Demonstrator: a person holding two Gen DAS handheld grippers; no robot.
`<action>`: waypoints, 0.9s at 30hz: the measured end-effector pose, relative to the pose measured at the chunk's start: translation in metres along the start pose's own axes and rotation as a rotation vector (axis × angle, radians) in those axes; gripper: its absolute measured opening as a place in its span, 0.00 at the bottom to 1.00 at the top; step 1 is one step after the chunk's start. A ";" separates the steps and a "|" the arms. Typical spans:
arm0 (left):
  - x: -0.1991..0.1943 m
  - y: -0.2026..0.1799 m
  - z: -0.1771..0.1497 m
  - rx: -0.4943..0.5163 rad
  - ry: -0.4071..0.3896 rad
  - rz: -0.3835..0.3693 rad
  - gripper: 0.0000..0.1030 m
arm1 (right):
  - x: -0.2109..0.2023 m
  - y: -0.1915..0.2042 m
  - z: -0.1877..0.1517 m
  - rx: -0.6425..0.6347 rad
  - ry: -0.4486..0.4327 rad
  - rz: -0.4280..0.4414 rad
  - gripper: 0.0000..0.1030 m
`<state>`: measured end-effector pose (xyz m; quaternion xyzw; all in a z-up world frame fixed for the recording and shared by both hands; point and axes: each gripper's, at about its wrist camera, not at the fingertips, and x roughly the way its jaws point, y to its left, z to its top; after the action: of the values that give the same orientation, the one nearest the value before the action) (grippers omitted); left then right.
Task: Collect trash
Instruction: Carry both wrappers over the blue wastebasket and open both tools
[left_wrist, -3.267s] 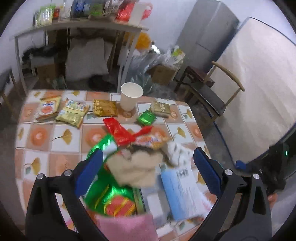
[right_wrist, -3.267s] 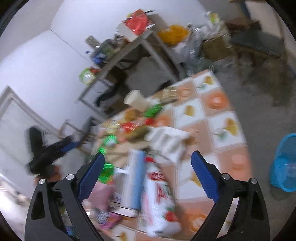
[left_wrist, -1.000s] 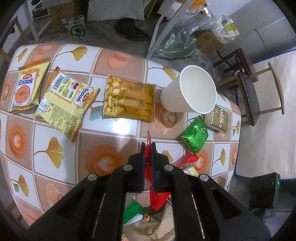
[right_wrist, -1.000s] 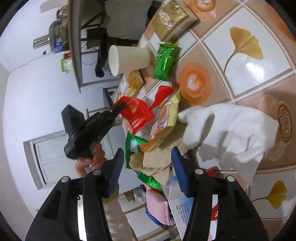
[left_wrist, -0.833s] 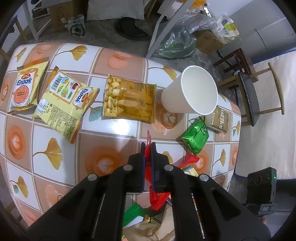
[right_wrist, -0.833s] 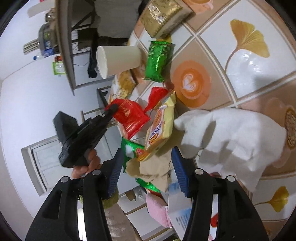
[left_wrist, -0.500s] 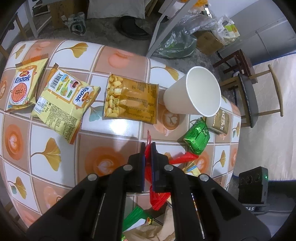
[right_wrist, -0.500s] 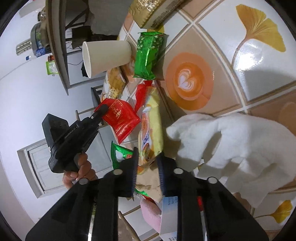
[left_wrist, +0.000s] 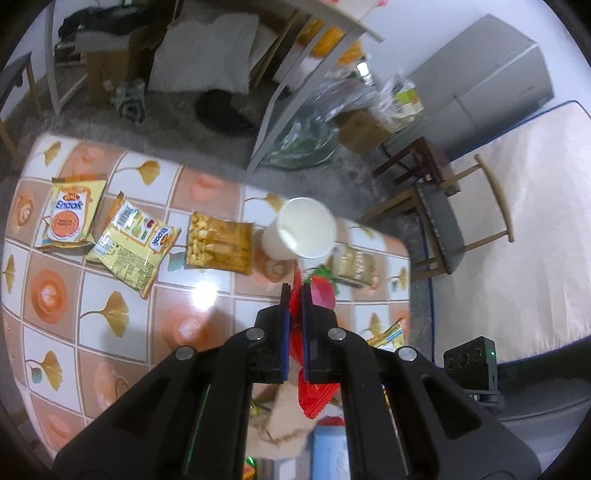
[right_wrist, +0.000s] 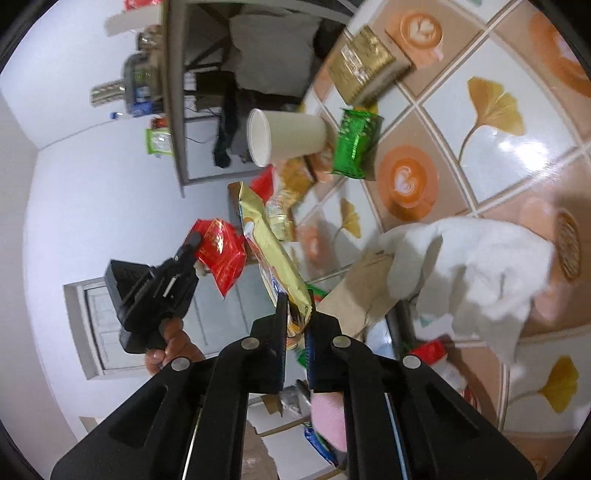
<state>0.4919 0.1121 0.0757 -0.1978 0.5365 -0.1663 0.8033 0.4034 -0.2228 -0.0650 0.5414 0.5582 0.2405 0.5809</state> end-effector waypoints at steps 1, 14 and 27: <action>-0.007 -0.006 -0.004 0.010 -0.007 -0.005 0.03 | -0.009 0.000 -0.006 -0.005 -0.013 0.014 0.08; -0.036 -0.129 -0.092 0.231 0.023 -0.099 0.03 | -0.187 -0.060 -0.115 -0.001 -0.264 0.130 0.08; 0.077 -0.297 -0.220 0.474 0.271 -0.214 0.04 | -0.362 -0.204 -0.215 0.212 -0.629 0.201 0.08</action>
<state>0.2997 -0.2132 0.0860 -0.0361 0.5613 -0.3958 0.7260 0.0475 -0.5259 -0.0628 0.6987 0.3177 0.0585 0.6383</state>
